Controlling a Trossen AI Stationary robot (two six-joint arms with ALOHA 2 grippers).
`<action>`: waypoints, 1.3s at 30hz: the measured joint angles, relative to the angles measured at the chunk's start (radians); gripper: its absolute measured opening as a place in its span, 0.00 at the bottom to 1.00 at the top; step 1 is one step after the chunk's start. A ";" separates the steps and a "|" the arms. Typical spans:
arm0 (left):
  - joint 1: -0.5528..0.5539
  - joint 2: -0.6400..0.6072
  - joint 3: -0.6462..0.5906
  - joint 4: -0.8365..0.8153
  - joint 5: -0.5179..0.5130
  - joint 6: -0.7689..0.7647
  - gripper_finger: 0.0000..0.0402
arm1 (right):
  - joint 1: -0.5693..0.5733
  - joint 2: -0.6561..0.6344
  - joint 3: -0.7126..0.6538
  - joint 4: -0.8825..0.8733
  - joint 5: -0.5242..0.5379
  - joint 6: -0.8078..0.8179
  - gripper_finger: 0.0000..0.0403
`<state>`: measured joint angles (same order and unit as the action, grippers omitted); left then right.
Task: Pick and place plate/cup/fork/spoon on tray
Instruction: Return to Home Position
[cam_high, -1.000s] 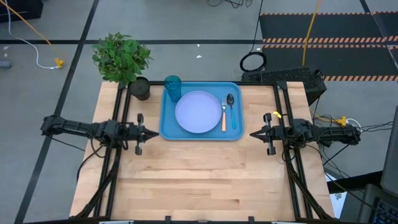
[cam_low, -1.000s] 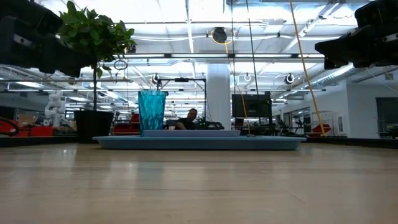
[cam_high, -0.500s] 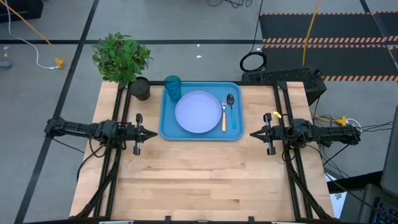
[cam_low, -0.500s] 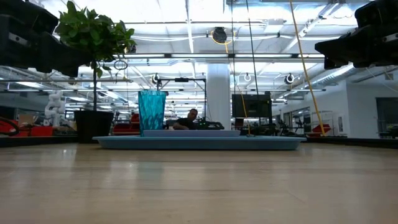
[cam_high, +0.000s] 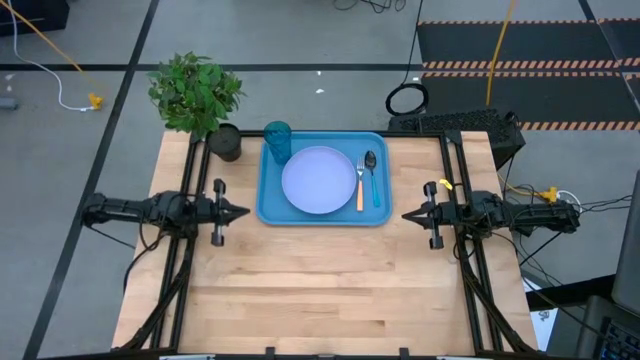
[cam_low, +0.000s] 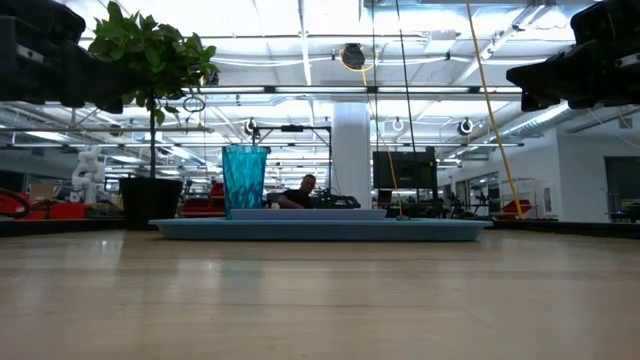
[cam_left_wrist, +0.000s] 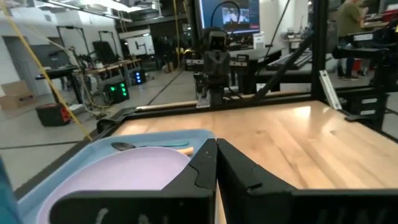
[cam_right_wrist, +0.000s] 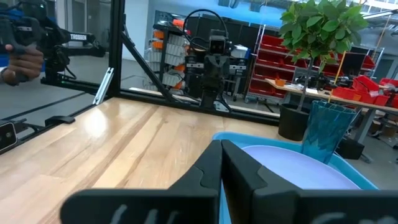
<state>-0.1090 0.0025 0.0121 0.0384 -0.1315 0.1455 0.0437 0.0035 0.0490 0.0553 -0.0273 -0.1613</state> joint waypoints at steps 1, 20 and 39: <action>0.008 0.000 0.000 0.001 0.001 0.004 0.02 | 0.000 0.000 0.000 0.000 0.000 0.000 0.00; 0.167 0.000 -0.002 -0.010 0.141 0.013 0.03 | 0.000 0.000 0.000 0.000 0.000 0.000 0.00; 0.167 0.004 -0.001 -0.026 0.140 0.007 0.09 | 0.000 0.000 0.000 0.000 0.000 0.000 0.00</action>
<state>0.0578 0.0063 0.0109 0.0128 0.0087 0.1520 0.0437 0.0036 0.0494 0.0553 -0.0273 -0.1612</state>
